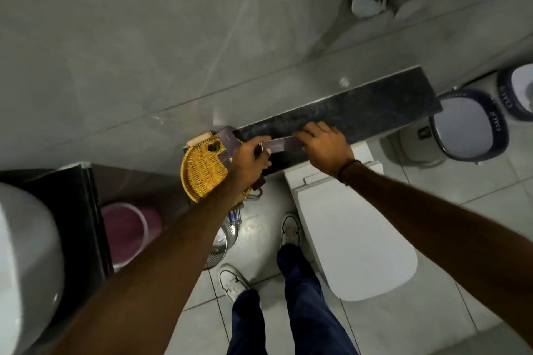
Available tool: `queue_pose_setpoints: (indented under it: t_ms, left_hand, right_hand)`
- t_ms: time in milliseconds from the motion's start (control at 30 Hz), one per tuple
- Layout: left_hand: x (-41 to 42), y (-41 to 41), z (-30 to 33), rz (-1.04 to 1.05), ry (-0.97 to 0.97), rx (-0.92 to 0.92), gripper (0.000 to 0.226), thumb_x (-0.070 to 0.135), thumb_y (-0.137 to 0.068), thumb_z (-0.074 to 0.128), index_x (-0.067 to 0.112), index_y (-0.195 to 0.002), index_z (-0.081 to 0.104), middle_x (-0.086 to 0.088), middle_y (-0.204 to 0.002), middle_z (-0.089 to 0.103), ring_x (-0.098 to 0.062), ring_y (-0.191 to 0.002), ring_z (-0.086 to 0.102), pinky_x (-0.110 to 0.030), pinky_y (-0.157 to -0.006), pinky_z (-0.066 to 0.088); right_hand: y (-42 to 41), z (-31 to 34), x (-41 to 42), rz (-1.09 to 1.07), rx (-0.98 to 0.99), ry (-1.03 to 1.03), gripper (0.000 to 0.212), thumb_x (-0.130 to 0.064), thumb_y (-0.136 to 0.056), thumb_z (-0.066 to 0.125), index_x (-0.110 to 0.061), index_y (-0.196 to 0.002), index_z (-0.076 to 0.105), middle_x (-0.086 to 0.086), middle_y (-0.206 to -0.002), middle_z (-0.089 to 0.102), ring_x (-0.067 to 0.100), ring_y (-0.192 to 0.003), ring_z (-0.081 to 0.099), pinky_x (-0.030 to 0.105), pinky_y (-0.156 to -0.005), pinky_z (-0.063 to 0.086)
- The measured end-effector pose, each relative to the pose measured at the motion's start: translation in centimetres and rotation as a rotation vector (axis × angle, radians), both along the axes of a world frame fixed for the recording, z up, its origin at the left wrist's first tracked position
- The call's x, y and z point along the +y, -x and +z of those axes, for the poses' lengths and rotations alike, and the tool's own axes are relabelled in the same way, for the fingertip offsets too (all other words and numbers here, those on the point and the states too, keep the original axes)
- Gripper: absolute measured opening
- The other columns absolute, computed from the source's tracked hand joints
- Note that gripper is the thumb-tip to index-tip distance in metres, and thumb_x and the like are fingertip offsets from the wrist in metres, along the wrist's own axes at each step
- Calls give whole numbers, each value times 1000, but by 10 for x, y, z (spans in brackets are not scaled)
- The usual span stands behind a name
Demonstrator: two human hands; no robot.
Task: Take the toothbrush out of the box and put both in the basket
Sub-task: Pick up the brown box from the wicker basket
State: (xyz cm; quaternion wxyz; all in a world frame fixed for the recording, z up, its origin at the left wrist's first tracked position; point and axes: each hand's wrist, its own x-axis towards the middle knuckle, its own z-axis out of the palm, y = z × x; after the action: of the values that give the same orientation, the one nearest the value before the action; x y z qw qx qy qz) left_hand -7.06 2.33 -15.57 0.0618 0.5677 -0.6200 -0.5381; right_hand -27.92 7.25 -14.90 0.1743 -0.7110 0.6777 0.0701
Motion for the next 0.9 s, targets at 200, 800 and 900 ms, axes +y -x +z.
queue_pose_setpoints:
  t_ms: [200,800,900]
  left_hand:
    - [21,-24,36,361,-194,286,33,6,-93,70,9,-126,72,-17,-96,81,-19,-70,78,-24,-66,64]
    - [75,-169,169,618,-438,911,39,-4,-97,58,0,-136,62,-20,-127,73,-29,-110,75,-29,-86,64]
    - [80,-181,180,722,-512,1031,37,-7,-100,49,1,-132,64,-25,-125,73,-35,-110,74,-34,-83,65]
  right_hand:
    - [-8,38,9,-332,-211,12,75,-41,-84,73,-23,-150,43,7,-146,57,30,-135,53,52,-115,42]
    - [-167,197,20,-1142,-1545,-9,45,-18,-97,66,5,-134,53,25,-118,68,30,-86,72,28,-60,66]
    - [-192,230,23,-1084,-1444,122,42,-20,-96,68,4,-128,56,23,-117,72,36,-99,74,37,-70,67]
